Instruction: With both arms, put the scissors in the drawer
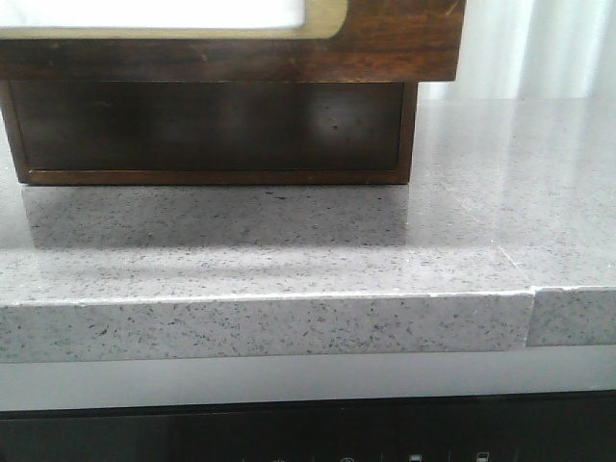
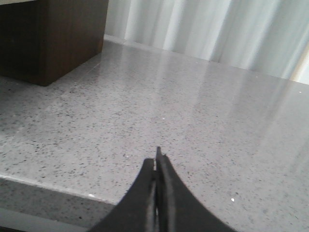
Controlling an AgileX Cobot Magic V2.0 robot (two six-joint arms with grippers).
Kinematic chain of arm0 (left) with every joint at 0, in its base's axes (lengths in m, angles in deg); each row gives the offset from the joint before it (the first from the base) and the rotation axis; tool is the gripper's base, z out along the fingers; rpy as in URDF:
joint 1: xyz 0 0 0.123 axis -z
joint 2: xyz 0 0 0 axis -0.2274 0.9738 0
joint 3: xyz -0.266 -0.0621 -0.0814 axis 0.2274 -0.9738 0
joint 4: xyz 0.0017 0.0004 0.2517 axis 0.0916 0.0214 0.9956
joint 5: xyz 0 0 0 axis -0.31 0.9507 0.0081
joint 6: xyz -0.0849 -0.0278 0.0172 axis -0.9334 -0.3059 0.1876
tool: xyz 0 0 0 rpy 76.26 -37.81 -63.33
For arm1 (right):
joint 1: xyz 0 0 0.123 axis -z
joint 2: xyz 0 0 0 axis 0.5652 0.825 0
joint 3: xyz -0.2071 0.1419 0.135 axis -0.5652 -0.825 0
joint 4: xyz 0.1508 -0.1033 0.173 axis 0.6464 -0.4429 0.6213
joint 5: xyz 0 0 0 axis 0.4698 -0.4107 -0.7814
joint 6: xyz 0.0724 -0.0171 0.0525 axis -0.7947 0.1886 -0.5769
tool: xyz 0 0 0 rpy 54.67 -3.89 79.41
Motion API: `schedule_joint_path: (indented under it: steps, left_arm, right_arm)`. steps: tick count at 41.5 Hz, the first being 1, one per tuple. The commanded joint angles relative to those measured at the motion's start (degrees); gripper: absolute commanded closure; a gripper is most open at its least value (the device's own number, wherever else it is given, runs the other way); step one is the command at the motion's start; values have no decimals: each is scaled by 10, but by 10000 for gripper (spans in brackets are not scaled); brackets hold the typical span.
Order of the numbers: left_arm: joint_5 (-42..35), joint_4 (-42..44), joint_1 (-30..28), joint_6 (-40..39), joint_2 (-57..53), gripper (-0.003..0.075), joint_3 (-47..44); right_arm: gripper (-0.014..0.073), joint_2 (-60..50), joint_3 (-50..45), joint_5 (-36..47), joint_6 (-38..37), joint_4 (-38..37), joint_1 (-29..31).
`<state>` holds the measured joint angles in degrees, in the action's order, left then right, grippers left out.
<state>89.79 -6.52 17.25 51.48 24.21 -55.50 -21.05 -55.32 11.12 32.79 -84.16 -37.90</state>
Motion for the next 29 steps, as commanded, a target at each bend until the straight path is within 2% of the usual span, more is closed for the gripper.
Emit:
schedule_joint_path:
  steps: [1,12,19,29]
  left_arm:
    - [-49,-5,4,-2,-11,741,-14]
    - [-49,-5,4,-2,-11,741,-14]
    - [-49,-5,4,-2,-11,741,-14]
    - [-49,-5,4,-2,-11,741,-14]
  right_arm:
    - [662,-10,1,57,5,-4,5]
    - [662,-10,-1,68,-6,-4,5]
    - [661,-10,-1,78,-130,-12,6]
    - [661,-10,-1,80,-134,-12,6]
